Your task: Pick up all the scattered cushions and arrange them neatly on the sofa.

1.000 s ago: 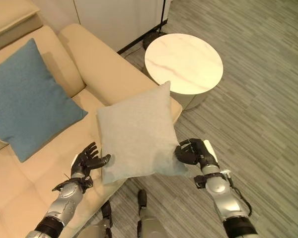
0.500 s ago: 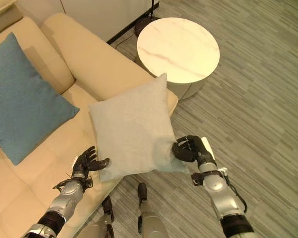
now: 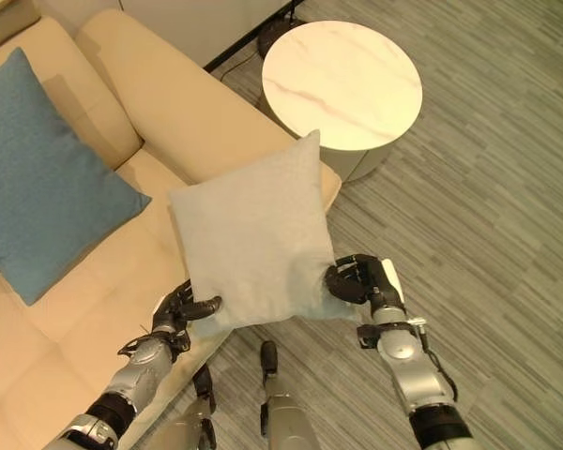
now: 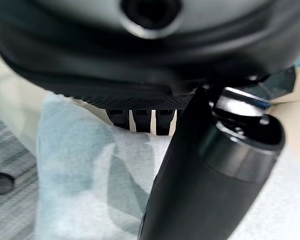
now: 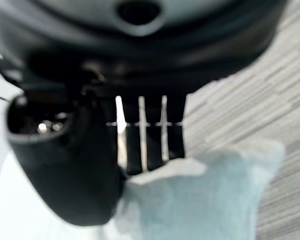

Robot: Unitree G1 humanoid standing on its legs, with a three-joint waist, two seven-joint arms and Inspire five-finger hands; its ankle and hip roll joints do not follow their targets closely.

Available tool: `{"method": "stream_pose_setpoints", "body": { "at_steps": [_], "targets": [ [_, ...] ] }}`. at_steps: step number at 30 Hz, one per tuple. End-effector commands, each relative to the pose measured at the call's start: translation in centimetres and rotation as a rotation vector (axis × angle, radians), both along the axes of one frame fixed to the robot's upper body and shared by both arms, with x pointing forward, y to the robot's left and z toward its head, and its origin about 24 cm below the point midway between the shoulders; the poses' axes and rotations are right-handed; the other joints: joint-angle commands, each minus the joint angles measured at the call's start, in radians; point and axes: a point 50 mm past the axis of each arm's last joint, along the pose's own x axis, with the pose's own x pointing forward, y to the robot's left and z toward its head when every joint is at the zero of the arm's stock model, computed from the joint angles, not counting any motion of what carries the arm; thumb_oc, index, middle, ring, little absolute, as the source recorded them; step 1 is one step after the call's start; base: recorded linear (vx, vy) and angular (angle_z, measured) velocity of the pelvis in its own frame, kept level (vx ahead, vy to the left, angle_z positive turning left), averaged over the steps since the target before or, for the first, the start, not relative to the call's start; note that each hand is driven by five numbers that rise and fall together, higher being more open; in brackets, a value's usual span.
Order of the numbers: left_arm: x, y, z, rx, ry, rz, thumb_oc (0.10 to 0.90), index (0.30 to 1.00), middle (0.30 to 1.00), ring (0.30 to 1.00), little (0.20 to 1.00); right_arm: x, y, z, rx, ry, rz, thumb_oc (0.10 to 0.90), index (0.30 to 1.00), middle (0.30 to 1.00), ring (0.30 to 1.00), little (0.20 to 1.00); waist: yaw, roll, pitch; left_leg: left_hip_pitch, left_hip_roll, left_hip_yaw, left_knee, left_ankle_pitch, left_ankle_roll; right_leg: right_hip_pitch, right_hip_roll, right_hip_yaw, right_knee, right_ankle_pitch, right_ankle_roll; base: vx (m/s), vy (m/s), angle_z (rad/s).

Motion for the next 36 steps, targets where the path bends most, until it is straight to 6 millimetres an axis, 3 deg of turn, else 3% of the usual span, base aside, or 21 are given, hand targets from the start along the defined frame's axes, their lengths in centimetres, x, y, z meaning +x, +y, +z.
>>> {"method": "stream_pose_setpoints", "body": {
  "at_steps": [1,2,3,8,19,32,36],
  "targets": [
    [2.9,-5.3,5.7,-0.218,-0.26,-0.122,0.4,0.3,0.3,0.3,0.3,1.8,1.3,4.3,-0.009,-0.228,0.066,0.541,0.512,0.512,0.512,0.512,-0.012,-0.02,-0.009,0.017,-0.035,-0.045,0.009,-0.06,-0.007,0.058,-0.016,-0.036,0.013,-0.092,0.08,0.0,0.0,0.0],
    [3.0,-4.9,6.2,-0.282,-0.276,-0.071,0.4,0.3,0.3,0.3,0.3,1.6,1.1,4.0,-0.009,-0.22,0.049,0.736,0.804,0.804,0.804,0.804,-0.01,-0.018,-0.01,0.021,-0.036,-0.043,0.008,-0.061,-0.006,0.06,-0.017,-0.034,0.012,-0.092,0.08,0.0,0.0,0.0],
    [3.0,-4.6,6.3,-0.3,-0.282,-0.05,0.4,0.3,0.3,0.3,0.3,1.6,1.0,3.9,-0.011,-0.218,0.037,0.8,0.9,0.9,0.9,0.9,-0.009,-0.017,-0.01,0.021,-0.036,-0.043,0.008,-0.062,-0.006,0.061,-0.017,-0.033,0.012,-0.092,0.08,0.0,0.0,0.0],
    [2.8,-2.4,6.3,-0.31,-0.295,0.035,0.4,0.3,0.3,0.3,0.3,1.1,-0.4,3.3,-0.073,-0.196,-0.044,0.8,0.9,0.9,0.9,0.9,0.0,-0.012,-0.014,0.026,-0.036,-0.042,0.012,-0.065,-0.003,0.067,-0.016,-0.031,0.013,-0.094,0.079,0.0,0.0,0.0],
    [1.6,-2.3,6.1,-0.32,-0.305,-0.011,0.4,0.3,0.3,0.3,0.3,0.6,-2.3,1.9,-0.25,-0.08,-0.096,0.8,0.9,0.9,0.9,0.9,0.015,-0.019,0.0,0.006,-0.039,-0.046,0.034,-0.068,0.002,0.058,-0.018,-0.035,0.017,-0.09,0.077,-0.01,-0.003,0.0],
    [0.1,-3.5,4.9,-0.302,-0.264,-0.134,0.4,0.3,0.3,0.3,0.3,3.0,0.9,1.0,-0.131,-0.062,-0.021,0.8,0.9,0.9,0.9,0.9,0.05,-0.005,0.021,-0.028,-0.046,-0.064,0.052,-0.058,0.0,0.044,-0.028,-0.053,0.021,-0.088,0.072,-0.01,-0.011,0.03],
    [-0.2,-3.3,4.7,-0.289,-0.261,-0.149,0.4,0.3,0.3,0.3,0.3,3.3,1.2,2.1,-0.131,-0.108,0.0,0.8,0.9,0.9,0.9,0.9,0.055,-0.003,0.02,-0.028,-0.046,-0.068,0.053,-0.055,-0.002,0.047,-0.029,-0.06,0.02,-0.092,0.071,0.02,-0.006,0.06]
  ]
}}
